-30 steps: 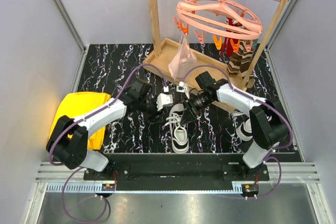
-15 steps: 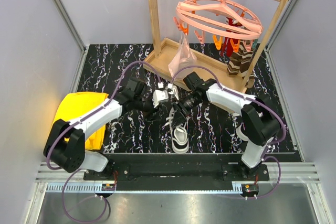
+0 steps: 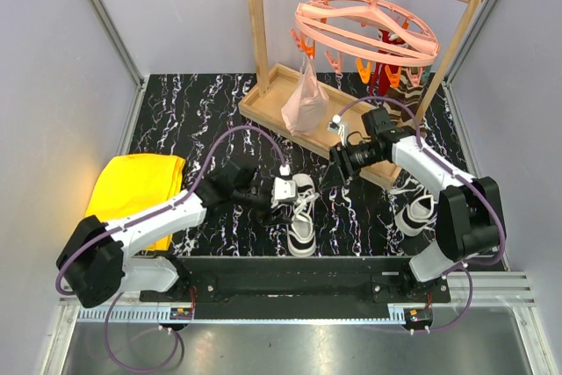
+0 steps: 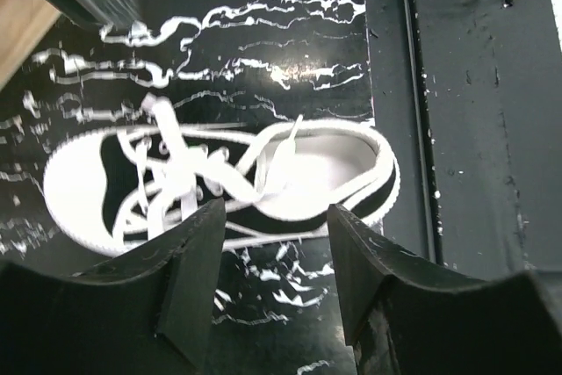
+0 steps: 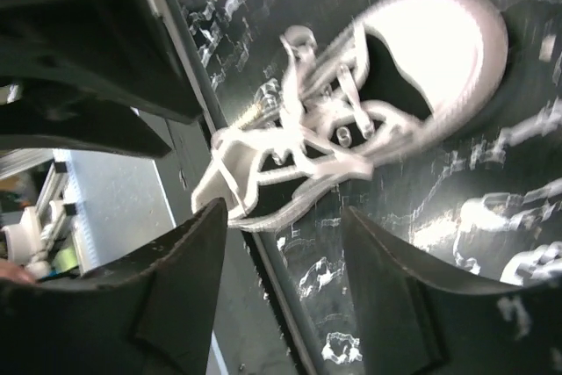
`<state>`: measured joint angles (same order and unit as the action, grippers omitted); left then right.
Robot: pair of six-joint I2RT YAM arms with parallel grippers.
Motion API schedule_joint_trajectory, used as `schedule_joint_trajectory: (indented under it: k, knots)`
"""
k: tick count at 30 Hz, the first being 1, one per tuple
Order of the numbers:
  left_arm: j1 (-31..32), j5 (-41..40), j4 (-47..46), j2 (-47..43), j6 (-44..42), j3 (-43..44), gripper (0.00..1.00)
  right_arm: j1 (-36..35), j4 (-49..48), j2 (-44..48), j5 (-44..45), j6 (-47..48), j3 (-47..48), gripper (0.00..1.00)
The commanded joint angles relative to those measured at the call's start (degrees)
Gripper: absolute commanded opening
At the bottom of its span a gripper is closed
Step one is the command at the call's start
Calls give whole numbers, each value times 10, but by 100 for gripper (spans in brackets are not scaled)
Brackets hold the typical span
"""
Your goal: Tie the shoes
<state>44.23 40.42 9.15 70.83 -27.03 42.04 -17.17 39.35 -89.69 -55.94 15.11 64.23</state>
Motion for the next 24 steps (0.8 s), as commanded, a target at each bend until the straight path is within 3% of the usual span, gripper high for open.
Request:
schedule_joint_trajectory:
  k: [1,9,17,24]
  knots:
    - [15,-11,-34,38,-64,35,54,12,42,-21,40,-8,-10,66]
    - [30,-12,4,119,-120,95,47,19,40,-69,43,-25,11,73]
    - [24,-1,51,87,-138,95,0,19,38,-77,36,-16,18,73]
    - [-21,14,43,41,-70,71,0,19,35,-80,30,-15,13,74]
